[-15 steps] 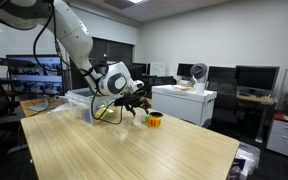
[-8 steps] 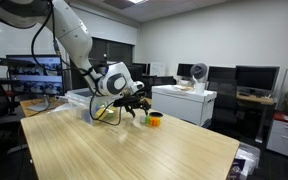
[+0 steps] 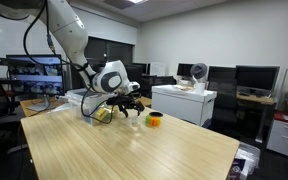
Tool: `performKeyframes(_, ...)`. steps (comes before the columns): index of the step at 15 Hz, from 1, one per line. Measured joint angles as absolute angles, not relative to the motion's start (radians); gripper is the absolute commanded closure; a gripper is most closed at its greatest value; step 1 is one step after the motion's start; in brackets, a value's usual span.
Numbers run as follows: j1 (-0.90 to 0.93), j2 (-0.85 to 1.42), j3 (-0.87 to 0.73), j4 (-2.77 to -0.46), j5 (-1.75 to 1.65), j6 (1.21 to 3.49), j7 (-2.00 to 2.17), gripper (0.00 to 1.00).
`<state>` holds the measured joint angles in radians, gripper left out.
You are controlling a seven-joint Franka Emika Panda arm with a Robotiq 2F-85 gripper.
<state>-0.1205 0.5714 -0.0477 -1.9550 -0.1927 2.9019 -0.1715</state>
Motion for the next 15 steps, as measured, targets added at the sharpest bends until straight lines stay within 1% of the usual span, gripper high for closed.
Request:
performKeyframes(6, -0.183, 0.536, 0.022, -1.998, -0.14, 2.886, -0.213, 0.0)
performKeyframes(10, -0.26, 0.436, 0.091, -2.091, -0.108, 2.891, -0.327, 0.0)
performKeyframes(15, -0.314, 0.407, 0.107, -2.151, -0.084, 2.895, -0.44, 0.0)
